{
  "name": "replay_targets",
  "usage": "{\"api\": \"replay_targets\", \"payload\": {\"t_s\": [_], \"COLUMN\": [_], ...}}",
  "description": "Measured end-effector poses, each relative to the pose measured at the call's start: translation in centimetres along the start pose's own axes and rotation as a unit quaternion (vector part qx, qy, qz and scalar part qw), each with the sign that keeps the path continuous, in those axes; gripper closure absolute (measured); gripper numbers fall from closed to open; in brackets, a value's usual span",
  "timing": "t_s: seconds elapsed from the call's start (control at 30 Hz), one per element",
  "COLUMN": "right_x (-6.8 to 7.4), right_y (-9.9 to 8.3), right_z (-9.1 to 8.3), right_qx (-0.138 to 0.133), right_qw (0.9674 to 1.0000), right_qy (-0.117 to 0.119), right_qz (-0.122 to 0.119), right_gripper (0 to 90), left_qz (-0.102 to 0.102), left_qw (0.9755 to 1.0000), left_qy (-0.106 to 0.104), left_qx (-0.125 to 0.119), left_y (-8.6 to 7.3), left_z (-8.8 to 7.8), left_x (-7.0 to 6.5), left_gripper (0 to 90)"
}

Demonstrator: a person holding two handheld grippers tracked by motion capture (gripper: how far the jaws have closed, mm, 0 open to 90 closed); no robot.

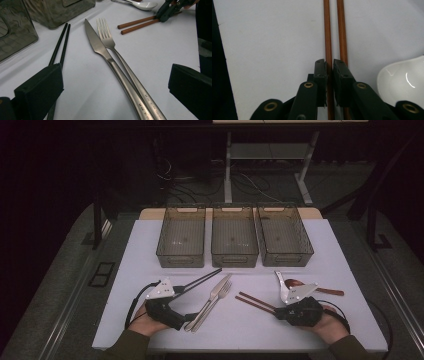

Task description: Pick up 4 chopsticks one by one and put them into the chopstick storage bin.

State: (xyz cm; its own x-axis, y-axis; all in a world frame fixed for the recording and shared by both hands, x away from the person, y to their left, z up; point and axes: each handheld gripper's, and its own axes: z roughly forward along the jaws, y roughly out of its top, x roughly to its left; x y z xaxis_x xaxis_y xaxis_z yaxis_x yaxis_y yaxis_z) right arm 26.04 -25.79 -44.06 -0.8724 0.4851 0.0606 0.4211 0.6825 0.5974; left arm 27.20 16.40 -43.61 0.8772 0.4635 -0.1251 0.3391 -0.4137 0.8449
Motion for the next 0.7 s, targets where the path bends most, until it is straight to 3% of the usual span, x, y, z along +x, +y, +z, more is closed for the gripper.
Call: {"api": "replay_targets", "payload": {"t_s": [0.43,0.7], "right_x": [0.0,-0.6], "right_y": [-0.1,-0.3], "right_z": [-0.1,-1.4], "right_qx": [-0.003,-0.038], "right_qw": [1.0000,0.9991], "right_qy": [-0.004,-0.003], "right_qz": [0.006,0.018], "right_gripper": [84.9,84.9], "left_qz": [0.002,0.000], "left_qw": [1.0000,1.0000], "left_qy": [-0.002,0.001], "left_qx": [-0.001,-0.003], "left_y": [0.0,0.0], "left_z": [0.0,0.0], "left_x": [0.0,-0.1], "left_gripper": [0.0,0.0]}}
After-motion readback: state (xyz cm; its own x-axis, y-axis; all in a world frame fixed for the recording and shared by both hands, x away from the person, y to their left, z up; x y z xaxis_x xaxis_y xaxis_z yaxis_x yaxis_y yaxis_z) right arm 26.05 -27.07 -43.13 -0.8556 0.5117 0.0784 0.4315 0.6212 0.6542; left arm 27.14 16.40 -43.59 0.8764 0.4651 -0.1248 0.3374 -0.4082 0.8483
